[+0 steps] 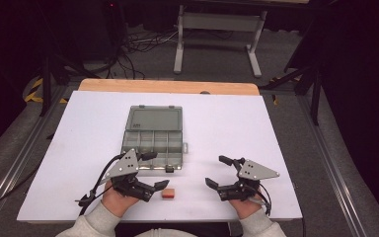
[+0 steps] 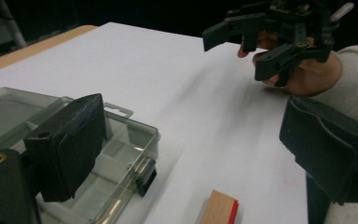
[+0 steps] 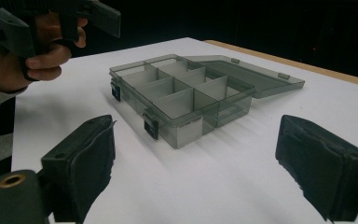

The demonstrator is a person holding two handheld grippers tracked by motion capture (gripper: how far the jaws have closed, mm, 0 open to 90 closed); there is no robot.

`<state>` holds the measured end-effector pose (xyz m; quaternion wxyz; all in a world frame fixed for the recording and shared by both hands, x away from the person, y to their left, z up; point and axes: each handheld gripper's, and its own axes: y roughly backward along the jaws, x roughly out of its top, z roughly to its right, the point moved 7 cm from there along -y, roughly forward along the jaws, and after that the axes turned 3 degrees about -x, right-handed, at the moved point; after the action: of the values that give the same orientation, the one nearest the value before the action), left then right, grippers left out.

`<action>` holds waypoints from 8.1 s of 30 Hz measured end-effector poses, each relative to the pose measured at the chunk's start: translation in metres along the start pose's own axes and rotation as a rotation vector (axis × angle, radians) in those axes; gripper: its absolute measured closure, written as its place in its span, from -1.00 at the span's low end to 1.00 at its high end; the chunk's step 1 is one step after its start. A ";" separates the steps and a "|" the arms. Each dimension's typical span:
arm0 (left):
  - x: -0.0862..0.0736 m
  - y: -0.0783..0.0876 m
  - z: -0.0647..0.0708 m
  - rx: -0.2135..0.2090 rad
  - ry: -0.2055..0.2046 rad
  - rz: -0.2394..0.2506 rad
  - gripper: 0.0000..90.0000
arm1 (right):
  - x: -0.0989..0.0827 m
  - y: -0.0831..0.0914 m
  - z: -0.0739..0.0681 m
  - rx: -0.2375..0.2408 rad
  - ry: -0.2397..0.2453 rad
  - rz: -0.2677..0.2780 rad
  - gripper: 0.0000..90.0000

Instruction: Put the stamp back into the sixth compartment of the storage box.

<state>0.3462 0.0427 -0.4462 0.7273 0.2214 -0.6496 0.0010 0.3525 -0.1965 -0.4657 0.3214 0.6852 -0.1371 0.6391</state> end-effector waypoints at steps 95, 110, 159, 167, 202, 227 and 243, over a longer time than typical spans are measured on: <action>-0.065 -0.043 0.011 -0.158 -0.029 -0.548 0.27 | -0.001 -0.002 -0.003 0.053 -0.012 -0.004 -0.73; -0.061 -0.042 0.014 -0.151 -0.059 -0.555 0.46 | -0.001 -0.002 -0.003 0.049 -0.008 -0.001 -0.74; -0.003 -0.006 0.004 -0.095 -0.040 -0.417 0.46 | -0.002 -0.003 -0.002 0.046 -0.009 0.003 -0.76; 0.000 0.003 -0.005 -0.071 -0.021 -0.401 0.46 | -0.002 -0.003 -0.002 0.047 -0.009 0.003 -0.76; 0.004 0.022 -0.053 0.039 0.079 -0.367 0.46 | -0.002 -0.003 -0.002 0.049 -0.008 0.003 -0.76; -0.008 0.023 -0.088 0.126 0.174 -0.384 0.46 | -0.002 -0.003 -0.002 0.048 -0.009 0.005 -0.76; -0.019 0.017 -0.098 0.142 0.201 -0.414 0.46 | -0.001 -0.002 -0.002 0.051 -0.012 0.010 -0.77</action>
<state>0.4305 0.0953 -0.4638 0.7556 0.3993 -0.5130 -0.0802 0.3520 -0.1941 -0.4675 0.2996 0.6963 -0.1262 0.6398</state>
